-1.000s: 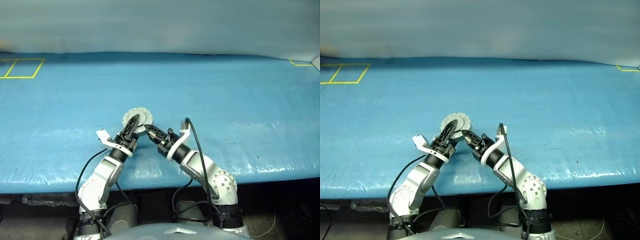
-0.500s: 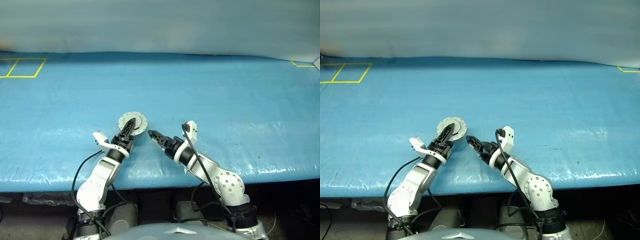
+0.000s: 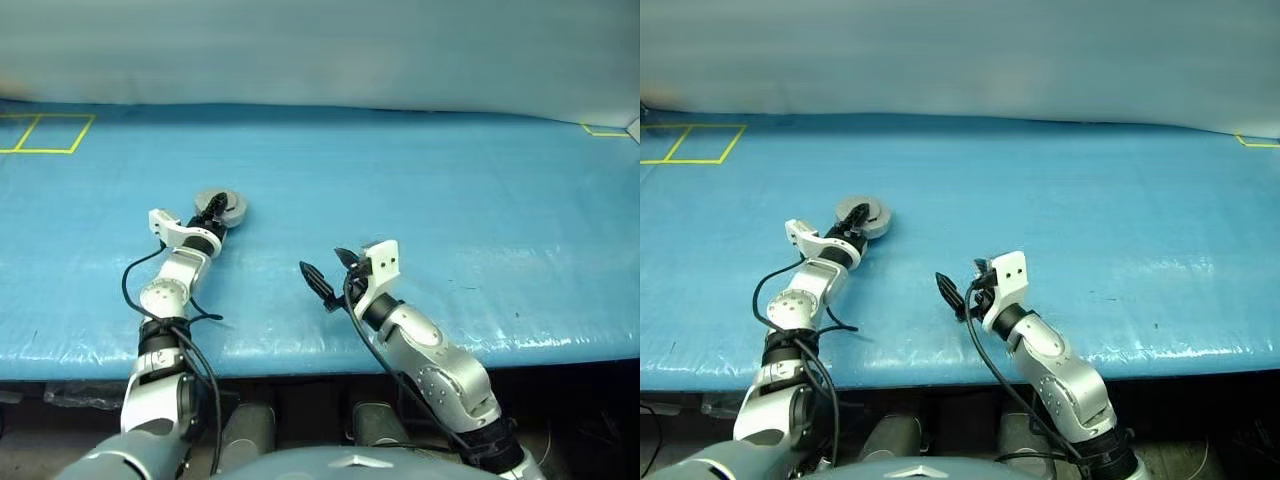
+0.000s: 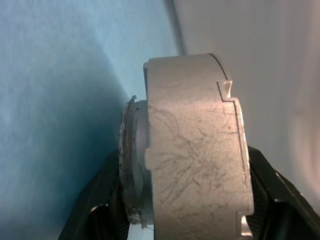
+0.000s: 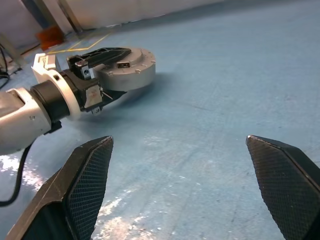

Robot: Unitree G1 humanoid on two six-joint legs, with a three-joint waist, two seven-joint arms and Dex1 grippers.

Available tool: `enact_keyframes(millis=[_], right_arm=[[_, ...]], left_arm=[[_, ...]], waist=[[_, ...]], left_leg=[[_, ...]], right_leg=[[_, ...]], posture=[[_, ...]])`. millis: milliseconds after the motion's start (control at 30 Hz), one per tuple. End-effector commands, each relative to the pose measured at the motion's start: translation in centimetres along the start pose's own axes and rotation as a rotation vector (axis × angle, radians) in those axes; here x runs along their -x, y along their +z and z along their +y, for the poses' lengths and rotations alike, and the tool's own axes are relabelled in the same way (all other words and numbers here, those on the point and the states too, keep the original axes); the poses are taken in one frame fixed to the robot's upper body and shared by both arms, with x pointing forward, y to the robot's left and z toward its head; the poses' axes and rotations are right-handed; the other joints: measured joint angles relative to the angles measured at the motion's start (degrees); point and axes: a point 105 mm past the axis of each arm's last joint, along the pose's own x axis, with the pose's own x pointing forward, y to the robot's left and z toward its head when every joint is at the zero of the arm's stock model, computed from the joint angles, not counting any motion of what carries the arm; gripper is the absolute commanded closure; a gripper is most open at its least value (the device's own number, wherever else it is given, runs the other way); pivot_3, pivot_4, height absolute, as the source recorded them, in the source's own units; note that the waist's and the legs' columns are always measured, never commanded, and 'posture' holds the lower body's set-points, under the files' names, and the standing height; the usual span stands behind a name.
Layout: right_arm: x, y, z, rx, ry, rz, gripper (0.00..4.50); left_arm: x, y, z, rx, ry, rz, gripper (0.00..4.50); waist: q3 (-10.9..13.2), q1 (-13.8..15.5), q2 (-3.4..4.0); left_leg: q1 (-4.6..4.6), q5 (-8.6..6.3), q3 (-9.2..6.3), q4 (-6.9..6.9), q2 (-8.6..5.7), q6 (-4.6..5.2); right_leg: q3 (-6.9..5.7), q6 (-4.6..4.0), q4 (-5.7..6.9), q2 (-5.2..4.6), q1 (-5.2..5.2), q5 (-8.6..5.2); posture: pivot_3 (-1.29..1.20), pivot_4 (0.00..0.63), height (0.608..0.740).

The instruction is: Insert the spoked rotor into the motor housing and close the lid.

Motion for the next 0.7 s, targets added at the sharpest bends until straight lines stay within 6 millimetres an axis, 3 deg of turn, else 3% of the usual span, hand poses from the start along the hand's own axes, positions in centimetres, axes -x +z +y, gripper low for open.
enact_keyframes(millis=[33, 333, 533, 700], right_arm=[[0.3, 0.9, 0.5, 0.043, 0.009, -0.062, 0.0], [0.4, -0.3, 0.3, 0.074, -0.033, -0.02, 0.0], [0.3, -0.2, 0.3, 0.067, -0.051, -0.025, 0.0], [0.5, -0.7, 0.2, 0.06, -0.057, -0.008, 0.0]], left_arm=[[-1.6, 0.6, -2.2, -0.026, -0.074, -0.018, 2.02], [-3.9, -0.8, -2.2, -0.091, -0.02, 0.04, 2.02], [-3.3, -1.2, -1.5, -0.108, -0.03, 0.1, 0.03], [-0.2, -1.2, 1.9, -0.128, 0.051, 0.162, 0.03]], waist=[[0.0, 0.0, -0.01], [0.0, -0.4, -0.11], [0.0, -0.5, -0.11], [0.0, -1.4, -0.09]], left_leg=[[0.0, 0.0, 0.0, -0.01, 0.0, 0.0], [0.04, 0.03, 0.02, -0.06, 0.05, -0.05], [0.13, 0.04, 0.01, -0.06, 0.06, -0.07], [0.26, 0.04, 0.0, -0.12, 0.12, -0.07]], right_leg=[[0.0, -0.11, 0.0, -0.01, 0.0, 0.07], [-0.02, -0.2, 0.04, 0.0, -0.03, 0.14], [-0.02, -0.21, 0.1, -0.01, 0.03, 0.14], [0.09, -0.23, 0.15, -0.03, 0.04, 0.15]], posture=[[0.0, 0.15, 0.74], [0.0, 0.15, 0.74], [0.0, 0.15, 0.74], [0.0, 0.15, 0.74]])
